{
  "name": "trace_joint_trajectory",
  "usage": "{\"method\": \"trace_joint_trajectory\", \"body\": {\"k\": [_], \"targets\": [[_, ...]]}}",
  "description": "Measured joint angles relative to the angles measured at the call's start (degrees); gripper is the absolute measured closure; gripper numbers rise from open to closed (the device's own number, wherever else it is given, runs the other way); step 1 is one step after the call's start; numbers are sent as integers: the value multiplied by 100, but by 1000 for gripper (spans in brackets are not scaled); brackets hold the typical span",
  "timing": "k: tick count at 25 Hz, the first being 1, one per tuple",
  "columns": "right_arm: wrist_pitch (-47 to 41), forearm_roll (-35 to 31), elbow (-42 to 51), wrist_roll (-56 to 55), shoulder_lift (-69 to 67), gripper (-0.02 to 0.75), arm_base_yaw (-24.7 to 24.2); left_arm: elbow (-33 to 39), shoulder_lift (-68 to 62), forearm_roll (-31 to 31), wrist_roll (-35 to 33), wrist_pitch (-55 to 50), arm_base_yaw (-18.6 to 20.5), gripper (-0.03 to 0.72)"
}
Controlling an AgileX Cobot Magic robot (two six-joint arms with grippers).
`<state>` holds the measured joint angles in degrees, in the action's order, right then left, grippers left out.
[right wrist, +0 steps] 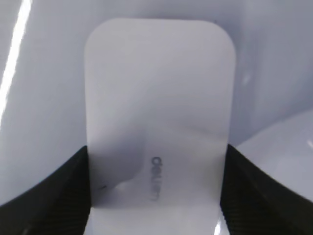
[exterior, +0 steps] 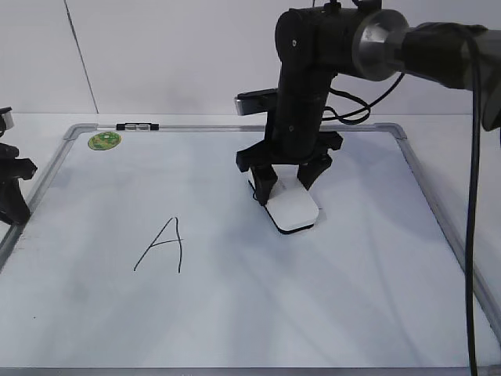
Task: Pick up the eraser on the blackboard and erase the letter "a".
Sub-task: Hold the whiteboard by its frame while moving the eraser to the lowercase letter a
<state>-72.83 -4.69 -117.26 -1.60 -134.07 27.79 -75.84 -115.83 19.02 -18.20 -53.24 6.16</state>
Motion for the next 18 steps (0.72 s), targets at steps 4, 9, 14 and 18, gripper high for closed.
{"method": "trace_joint_trajectory", "body": {"k": [4,9,14,18], "targets": [[36,-205,-30,160,-15,169,-12,0,0,-12,0,0,0,610],[100,-158,-43,225,-36,169,116,0,0,-22,0,0,0,606],[135,269,-47,125,-45,169,368,0,0,-22,0,0,0,603],[144,311,-47,87,-45,169,385,0,0,-22,0,0,0,601]]}}
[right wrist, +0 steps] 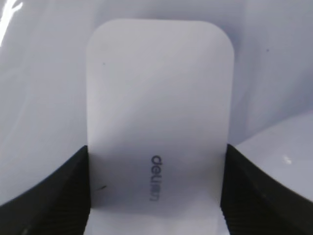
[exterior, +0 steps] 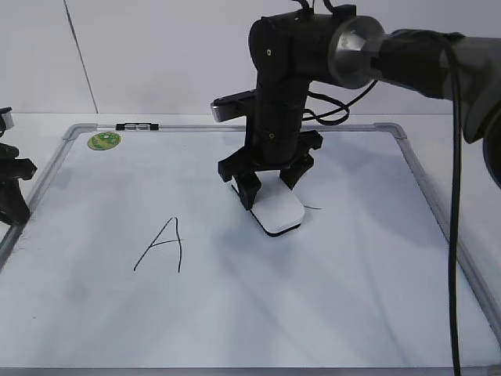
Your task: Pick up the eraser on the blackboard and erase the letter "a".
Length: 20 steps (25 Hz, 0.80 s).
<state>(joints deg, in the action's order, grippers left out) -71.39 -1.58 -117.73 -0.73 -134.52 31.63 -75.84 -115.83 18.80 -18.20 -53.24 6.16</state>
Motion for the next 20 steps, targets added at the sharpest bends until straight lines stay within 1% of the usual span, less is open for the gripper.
{"method": "trace_joint_trajectory", "body": {"k": [4,7,10,16,20], "targets": [[3,100,0,-74,0,169,-13,0,0,0,0,0,0,599],[3,-5,0,-78,0,169,-142,0,0,0,0,0,0,599],[26,-207,0,-110,0,169,-370,0,0,0,0,10,0,599],[95,-15,-22,-131,0,169,-991,0,0,0,0,10,0,599],[104,48,-22,-141,10,169,-1065,0,0,0,0,10,0,598]]}}
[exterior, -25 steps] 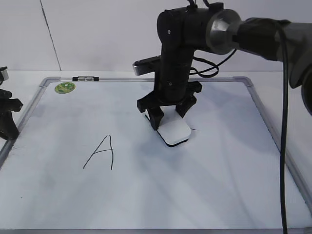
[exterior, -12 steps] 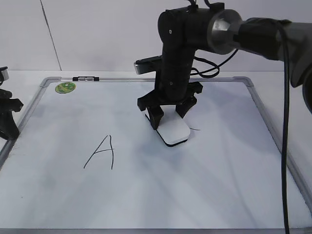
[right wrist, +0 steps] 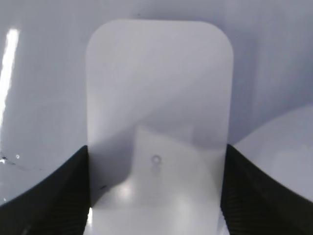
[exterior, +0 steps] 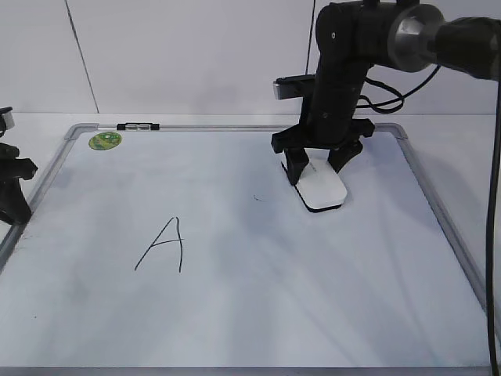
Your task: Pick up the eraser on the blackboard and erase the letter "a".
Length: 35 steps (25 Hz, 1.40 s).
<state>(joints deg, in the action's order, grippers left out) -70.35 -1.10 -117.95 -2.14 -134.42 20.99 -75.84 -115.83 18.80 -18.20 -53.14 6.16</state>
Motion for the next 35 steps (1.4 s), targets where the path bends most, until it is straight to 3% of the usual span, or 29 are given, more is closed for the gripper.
{"method": "trace_joint_trajectory", "body": {"k": [5,13,18,23,35], "targets": [[43,110,41,-12,49,169,179,0,0,-11,0,0,0,596],[5,234,93,-12,100,169,1143,0,0,-23,0,0,0,596],[-6,202,106,-12,139,169,1436,0,0,-23,0,0,0,592],[-6,612,106,-73,196,169,1313,0,0,-23,0,0,0,589],[-6,626,106,-106,196,169,284,0,0,-33,0,0,0,585]]}}
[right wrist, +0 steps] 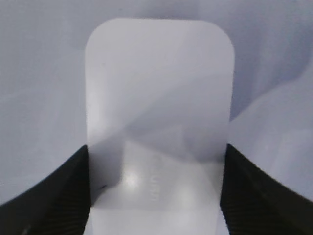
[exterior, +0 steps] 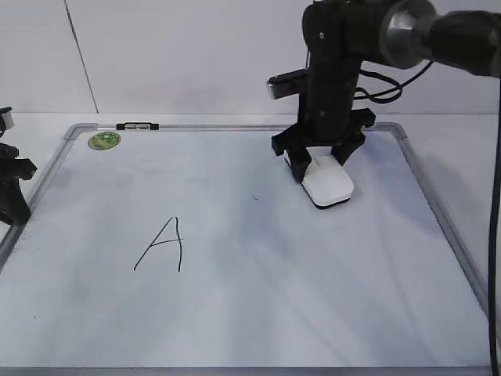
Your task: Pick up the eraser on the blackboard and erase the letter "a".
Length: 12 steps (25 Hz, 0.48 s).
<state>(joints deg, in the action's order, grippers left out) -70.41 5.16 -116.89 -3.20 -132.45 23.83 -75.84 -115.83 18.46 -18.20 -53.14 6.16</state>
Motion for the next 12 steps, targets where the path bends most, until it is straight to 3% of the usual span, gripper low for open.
{"method": "trace_joint_trajectory", "body": {"k": [4,12], "targets": [[0,-301,44,111,0,169,-102,0,0,0,0,0,0,586],[95,-361,513,161,128,169,270,0,0,0,0,0,0,585]]}}
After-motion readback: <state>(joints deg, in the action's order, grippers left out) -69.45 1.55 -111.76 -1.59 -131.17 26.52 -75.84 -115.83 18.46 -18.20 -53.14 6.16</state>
